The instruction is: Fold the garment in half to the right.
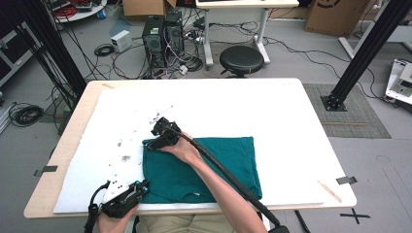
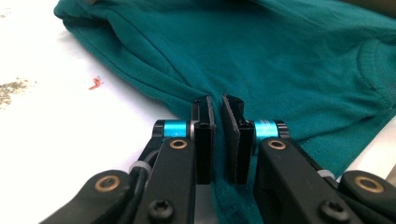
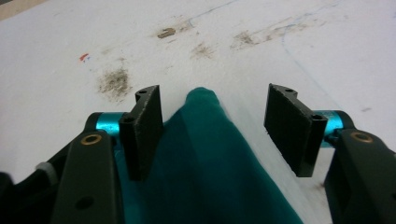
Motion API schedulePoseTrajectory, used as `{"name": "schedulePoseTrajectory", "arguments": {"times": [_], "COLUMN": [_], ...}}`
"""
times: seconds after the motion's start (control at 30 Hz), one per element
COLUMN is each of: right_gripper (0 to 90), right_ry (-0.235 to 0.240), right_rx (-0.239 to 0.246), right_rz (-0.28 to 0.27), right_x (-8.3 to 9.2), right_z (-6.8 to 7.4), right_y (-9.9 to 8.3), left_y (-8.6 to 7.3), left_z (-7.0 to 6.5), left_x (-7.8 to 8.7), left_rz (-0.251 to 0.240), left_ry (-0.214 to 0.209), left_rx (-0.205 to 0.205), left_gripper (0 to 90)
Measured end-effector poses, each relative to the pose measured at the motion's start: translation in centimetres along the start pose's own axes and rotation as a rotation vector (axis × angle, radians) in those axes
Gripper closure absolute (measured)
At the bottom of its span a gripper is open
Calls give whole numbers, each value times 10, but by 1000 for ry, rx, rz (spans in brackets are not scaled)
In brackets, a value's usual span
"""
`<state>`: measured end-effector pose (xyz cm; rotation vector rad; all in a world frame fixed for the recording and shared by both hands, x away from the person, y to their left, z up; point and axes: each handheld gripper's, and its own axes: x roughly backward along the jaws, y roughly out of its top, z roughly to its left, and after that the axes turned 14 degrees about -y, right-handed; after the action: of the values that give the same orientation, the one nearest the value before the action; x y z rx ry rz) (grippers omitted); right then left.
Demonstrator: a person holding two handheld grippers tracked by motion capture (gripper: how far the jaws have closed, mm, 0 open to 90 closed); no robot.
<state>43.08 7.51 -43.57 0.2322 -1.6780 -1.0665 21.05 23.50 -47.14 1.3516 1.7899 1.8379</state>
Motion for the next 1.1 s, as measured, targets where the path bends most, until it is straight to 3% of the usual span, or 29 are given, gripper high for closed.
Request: {"name": "schedulePoseTrajectory", "arguments": {"times": [0.3,0.53,0.63,0.8,0.97,1.1], "right_gripper": [497,628,717,830,846,846], "right_ry": [-41,-56,-42,-18,-33,-22], "right_rx": [95,92,111,98,114,101], "right_rz": [67,58,60,63,58,11], "right_x": [-15,-18,-18,-18,-14,-3], "right_z": [12,12,15,14,14,12], "right_y": [1,4,5,5,8,15], "left_y": [0,0,0,1,6,12], "left_z": [0,0,0,1,1,2], "left_x": [0,1,0,1,7,16], "left_rz": [-2,4,-1,-1,-22,-67], "left_ry": [0,-1,0,-6,-27,-39], "left_rx": [-1,-6,-4,-1,-4,-3], "left_gripper": [832,832,832,833,836,837]}}
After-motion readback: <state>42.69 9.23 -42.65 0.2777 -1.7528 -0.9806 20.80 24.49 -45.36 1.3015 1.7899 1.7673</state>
